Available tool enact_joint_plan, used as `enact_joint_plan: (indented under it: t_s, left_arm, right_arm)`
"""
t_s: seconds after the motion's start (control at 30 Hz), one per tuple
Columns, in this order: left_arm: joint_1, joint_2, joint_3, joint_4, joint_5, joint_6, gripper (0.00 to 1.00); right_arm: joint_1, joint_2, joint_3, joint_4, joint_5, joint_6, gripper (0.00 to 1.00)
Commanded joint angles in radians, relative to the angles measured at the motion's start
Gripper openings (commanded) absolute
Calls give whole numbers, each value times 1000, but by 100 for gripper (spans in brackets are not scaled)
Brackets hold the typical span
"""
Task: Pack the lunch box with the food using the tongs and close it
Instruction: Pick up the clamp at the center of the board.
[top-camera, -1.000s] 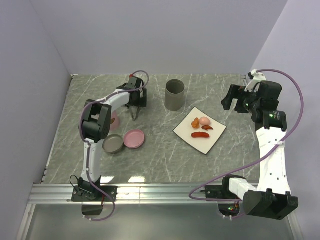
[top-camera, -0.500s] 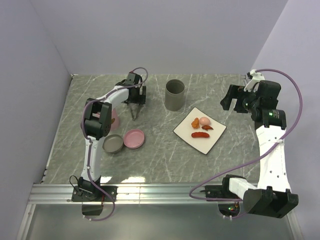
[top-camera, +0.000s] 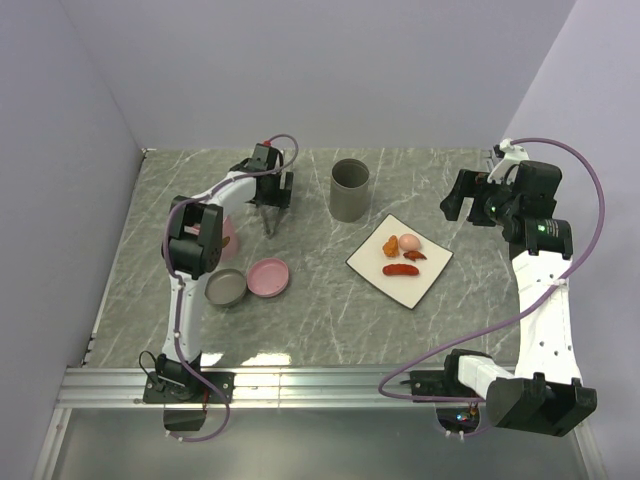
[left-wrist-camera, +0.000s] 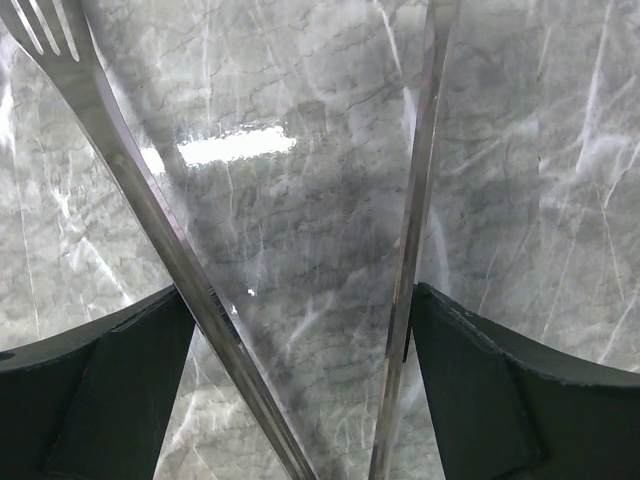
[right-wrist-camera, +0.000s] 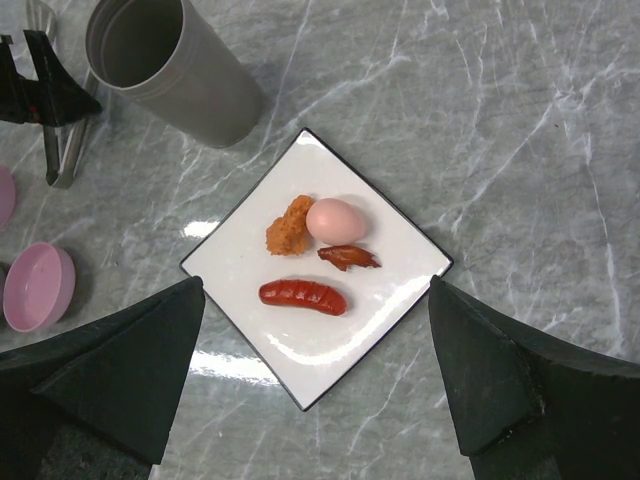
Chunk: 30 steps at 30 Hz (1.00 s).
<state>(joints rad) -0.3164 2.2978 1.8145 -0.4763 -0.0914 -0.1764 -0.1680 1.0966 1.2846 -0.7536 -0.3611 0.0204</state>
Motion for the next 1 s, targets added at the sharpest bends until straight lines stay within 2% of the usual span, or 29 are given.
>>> enact_joint_plan:
  t_s: [0.0, 0.43, 0.77, 0.97]
  left_arm:
    - [-1, 35, -76, -56, 82, 49, 91]
    - [-1, -77, -190, 1, 82, 95, 77]
    - [-1, -221, -282, 13, 120, 120, 61]
    - [-1, -270, -270, -1, 142, 146, 56]
  right_arm:
    - [-2, -6, 42, 4, -13, -11, 100]
    - [-1, -30, 22, 11, -18, -10, 100]
    - [-2, -47, 7, 20, -52, -4, 100]
    - [-2, -55, 7, 22, -55, 0, 100]
